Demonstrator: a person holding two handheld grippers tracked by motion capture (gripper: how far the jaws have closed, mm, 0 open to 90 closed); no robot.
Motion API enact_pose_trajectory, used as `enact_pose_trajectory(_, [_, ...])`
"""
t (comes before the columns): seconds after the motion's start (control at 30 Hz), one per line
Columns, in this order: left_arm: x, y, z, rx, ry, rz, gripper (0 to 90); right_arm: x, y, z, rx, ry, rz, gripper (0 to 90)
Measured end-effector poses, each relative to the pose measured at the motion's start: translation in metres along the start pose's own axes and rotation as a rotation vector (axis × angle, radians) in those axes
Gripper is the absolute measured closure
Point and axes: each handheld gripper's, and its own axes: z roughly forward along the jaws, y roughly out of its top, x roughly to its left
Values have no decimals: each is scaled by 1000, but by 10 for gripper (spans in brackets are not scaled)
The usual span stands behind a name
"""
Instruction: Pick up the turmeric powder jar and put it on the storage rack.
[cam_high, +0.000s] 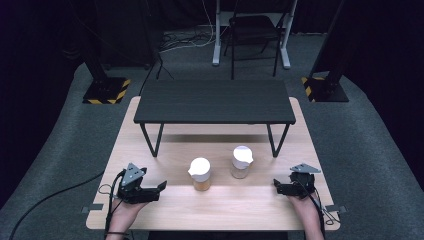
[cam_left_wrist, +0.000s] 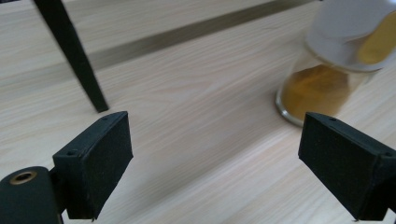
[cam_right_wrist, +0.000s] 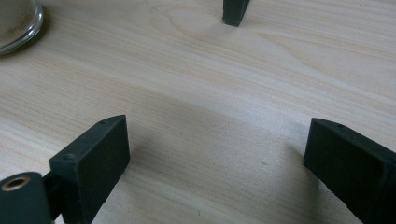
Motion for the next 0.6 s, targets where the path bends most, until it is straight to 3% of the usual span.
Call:
enact_pose_trajectory(0.2, [-9,5,3,-12,-40,10,90,0,0,0,0,0,0,60])
enact_pose_trajectory(0.6, [-26,12,11,-31,-77,20,89,0,0,0,0,-1,0,60])
